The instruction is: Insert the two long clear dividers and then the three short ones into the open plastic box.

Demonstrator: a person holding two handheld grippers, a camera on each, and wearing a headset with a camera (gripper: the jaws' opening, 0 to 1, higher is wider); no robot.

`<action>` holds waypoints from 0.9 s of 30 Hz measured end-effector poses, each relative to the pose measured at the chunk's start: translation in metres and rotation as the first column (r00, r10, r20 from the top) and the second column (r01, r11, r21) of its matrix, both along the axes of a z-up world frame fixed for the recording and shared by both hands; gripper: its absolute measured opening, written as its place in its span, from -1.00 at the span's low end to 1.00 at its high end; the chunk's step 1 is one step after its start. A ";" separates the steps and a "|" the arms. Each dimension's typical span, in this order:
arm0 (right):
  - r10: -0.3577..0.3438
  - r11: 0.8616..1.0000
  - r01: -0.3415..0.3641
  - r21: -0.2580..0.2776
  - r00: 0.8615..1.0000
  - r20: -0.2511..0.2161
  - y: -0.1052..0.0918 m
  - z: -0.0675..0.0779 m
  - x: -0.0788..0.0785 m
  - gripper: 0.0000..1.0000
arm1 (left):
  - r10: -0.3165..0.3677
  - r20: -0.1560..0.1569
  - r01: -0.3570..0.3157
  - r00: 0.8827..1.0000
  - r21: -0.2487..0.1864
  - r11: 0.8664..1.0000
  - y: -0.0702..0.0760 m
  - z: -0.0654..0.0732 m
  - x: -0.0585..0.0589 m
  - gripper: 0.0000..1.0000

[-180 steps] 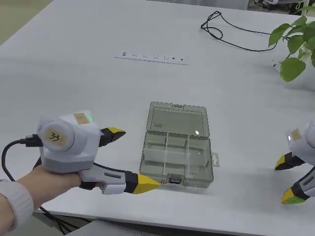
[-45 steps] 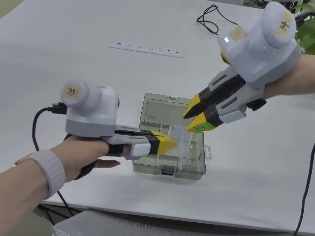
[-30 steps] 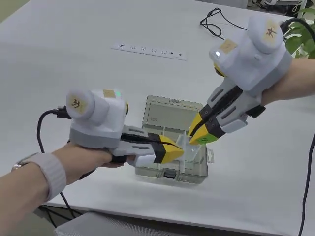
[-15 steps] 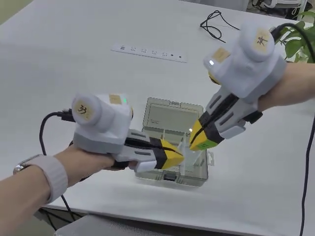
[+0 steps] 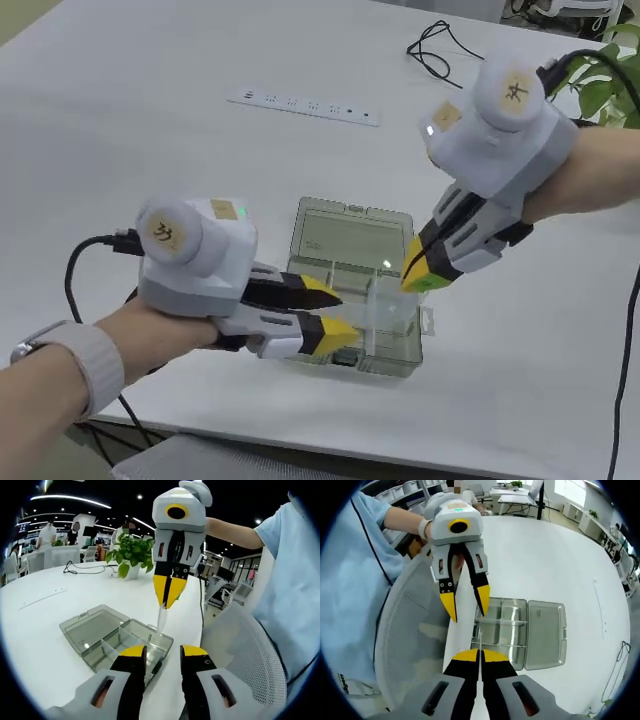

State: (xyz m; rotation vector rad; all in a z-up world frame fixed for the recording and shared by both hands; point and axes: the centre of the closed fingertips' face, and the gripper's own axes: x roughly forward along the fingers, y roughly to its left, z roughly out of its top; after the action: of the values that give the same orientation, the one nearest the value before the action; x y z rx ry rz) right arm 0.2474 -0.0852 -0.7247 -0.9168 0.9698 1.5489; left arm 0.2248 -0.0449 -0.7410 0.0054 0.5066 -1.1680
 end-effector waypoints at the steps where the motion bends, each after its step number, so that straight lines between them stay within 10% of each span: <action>1: 0.003 1.000 -0.003 -0.008 1.000 0.013 -0.001 -0.002 0.002 -0.96 | 0.006 0.000 -0.006 1.000 0.005 1.000 0.002 -0.001 0.001 -0.42; 13: -0.048 0.995 0.055 -0.082 0.994 0.095 -0.014 -0.018 0.025 -0.96 | 0.095 0.004 -0.095 0.995 0.050 0.994 0.028 -0.011 0.008 0.04; 27: -0.059 0.993 0.067 -0.102 0.995 0.075 -0.015 -0.029 0.027 -0.96 | 0.187 0.042 -0.191 0.981 0.113 0.975 0.053 -0.021 0.016 0.98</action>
State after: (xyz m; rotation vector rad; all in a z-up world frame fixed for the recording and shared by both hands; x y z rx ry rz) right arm 0.2742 -0.0997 -0.7535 -0.9990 1.0261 1.4137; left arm 0.2412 0.0085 -0.7620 0.0747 0.5360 -0.9498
